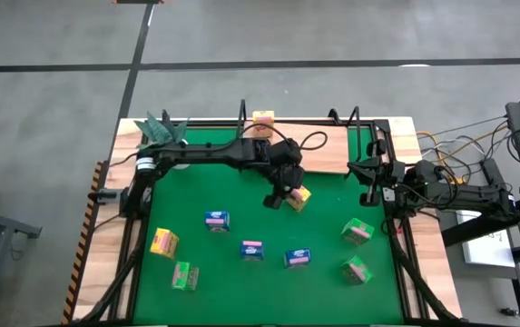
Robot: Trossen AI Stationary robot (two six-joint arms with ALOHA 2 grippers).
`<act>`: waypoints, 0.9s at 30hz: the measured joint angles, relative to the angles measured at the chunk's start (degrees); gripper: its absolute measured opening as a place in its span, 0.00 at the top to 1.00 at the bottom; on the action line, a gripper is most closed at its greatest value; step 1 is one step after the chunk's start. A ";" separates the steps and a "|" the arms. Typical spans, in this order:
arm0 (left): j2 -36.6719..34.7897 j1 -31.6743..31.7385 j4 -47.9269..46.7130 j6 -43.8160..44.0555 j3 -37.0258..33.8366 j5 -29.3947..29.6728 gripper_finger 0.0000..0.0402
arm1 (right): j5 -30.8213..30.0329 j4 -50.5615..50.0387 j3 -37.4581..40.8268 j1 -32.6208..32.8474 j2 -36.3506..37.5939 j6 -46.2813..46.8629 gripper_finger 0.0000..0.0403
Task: Stack cereal on shelf
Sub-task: Put the top yellow cereal box on the shelf
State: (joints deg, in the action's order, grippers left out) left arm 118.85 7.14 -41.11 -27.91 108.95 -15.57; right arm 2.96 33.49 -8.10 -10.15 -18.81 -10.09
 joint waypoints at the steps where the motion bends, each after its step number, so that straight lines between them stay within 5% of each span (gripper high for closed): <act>1: 0.00 0.01 0.18 -0.17 0.00 0.02 0.60 | 0.00 -0.01 0.00 0.01 0.00 -0.01 0.98; 6: 0.00 0.51 1.61 -0.30 0.00 0.02 0.54 | 0.00 -0.02 0.00 0.01 0.00 0.00 0.98; 16: 0.00 1.93 7.20 -1.37 -4.10 0.01 0.28 | 0.00 -0.10 0.00 0.00 0.00 0.00 0.98; 27: 2.17 2.61 10.19 -1.61 -5.92 0.01 0.30 | 0.02 -0.21 0.00 0.01 0.02 0.00 0.98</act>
State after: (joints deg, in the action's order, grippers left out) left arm 121.02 9.74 -30.92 -29.52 103.02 -15.56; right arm 2.98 33.28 -8.10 -10.14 -18.79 -10.09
